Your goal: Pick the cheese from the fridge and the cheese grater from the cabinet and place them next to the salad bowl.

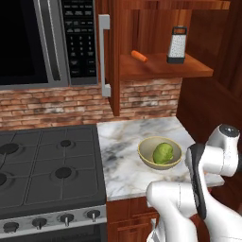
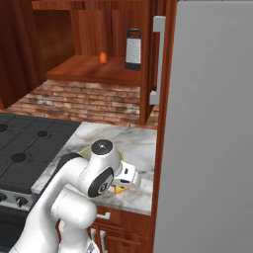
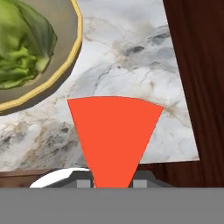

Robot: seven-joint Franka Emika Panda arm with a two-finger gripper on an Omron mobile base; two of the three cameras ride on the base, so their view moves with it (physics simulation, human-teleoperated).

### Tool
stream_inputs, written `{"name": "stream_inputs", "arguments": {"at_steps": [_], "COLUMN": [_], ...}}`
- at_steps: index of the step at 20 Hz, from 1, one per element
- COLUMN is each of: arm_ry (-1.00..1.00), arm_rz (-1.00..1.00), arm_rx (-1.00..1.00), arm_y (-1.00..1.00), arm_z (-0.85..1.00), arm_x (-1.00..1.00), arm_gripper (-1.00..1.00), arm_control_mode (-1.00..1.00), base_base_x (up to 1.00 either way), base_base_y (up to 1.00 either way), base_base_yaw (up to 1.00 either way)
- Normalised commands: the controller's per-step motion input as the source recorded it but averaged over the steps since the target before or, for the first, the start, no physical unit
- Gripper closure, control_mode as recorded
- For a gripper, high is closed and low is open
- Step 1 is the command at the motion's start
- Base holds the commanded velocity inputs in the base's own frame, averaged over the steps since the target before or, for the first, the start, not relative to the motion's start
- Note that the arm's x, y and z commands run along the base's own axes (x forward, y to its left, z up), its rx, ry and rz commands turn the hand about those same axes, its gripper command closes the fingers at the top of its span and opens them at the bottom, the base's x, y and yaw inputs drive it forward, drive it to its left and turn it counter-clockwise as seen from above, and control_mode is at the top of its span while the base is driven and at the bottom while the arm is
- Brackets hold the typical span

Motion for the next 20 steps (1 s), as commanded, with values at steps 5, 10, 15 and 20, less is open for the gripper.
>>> {"name": "stream_inputs", "arguments": {"at_steps": [5,10,15,20], "arm_ry": [-0.09,-0.09,-0.01,0.00], "arm_rz": [0.02,0.00,0.00,0.00], "arm_rx": [0.00,0.00,0.00,0.00], "arm_y": [0.05,0.01,0.00,0.00], "arm_z": [-0.57,-0.26,-0.26,-0.33], "arm_x": [0.12,0.24,0.24,0.26], "arm_gripper": [1.00,1.00,1.00,1.00], "arm_control_mode": [-1.00,-1.00,-1.00,-1.00], "base_base_x": [0.00,0.00,0.00,0.00], "base_base_y": [0.00,0.00,0.00,0.00], "base_base_yaw": [0.00,0.00,0.00,0.00]}}
